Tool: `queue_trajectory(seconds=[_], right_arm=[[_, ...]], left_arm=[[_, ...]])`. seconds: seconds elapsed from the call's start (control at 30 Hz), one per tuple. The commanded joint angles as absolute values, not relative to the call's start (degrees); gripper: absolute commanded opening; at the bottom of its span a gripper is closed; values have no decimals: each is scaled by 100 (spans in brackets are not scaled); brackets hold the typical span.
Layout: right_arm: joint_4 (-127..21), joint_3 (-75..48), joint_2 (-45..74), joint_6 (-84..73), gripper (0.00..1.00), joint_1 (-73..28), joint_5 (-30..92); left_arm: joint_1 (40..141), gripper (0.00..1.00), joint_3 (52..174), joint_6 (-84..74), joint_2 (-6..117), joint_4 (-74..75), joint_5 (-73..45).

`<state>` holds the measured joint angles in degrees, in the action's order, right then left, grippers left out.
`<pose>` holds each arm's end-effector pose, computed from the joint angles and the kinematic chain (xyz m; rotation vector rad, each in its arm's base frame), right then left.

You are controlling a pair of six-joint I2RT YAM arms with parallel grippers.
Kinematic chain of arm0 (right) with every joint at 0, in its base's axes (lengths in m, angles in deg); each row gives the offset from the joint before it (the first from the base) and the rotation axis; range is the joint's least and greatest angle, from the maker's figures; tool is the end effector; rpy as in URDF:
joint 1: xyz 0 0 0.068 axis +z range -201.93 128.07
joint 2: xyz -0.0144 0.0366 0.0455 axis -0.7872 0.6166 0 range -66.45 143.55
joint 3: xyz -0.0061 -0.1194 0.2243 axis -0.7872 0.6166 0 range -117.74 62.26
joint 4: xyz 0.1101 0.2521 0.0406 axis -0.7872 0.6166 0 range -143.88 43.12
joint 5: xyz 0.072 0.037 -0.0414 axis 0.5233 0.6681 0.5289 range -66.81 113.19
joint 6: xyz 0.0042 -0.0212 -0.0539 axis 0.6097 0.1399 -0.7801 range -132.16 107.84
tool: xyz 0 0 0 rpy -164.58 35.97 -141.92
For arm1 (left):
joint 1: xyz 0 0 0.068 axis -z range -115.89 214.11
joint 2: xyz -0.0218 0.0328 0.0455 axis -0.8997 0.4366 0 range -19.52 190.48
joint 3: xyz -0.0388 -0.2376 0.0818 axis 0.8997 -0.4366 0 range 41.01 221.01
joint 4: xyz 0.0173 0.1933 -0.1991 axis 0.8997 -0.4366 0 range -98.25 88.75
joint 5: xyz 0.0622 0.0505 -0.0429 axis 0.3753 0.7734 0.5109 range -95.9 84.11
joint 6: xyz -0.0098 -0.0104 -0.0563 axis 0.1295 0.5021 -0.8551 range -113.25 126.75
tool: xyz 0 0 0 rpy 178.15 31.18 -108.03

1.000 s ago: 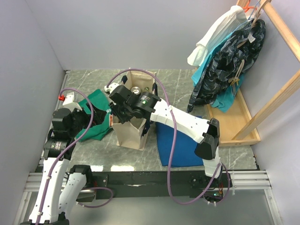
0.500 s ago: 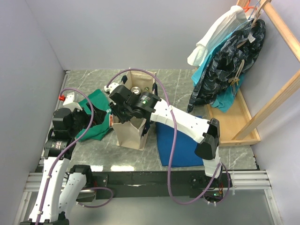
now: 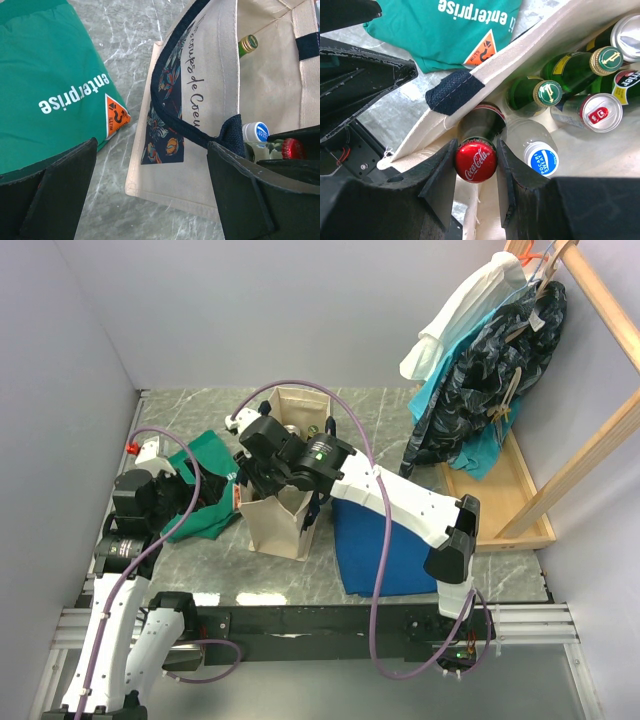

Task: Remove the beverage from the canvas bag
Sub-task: Take out the drink from the canvas bag.

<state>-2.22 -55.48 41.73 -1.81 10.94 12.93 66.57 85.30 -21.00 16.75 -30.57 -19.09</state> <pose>0.2030 0.3799 0.3716 -0.9483 2.1323 0.4497 0.1804 -0.0172 0.3128 -0.2793 1.9556 -0.5706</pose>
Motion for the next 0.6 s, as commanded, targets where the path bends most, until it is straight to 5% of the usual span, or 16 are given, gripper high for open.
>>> queue_trajectory(seconds=[0.0, 0.57], right_arm=[[-1029, -5868, 3542, -320, 0, 1118, 1036], [-1213, -6087, 3445, -513, 0, 1109, 947]], left_arm=[[6666, 96, 8522, -2102, 1643, -2788, -1873], [6666, 96, 8522, -2111, 1643, -2788, -1846]])
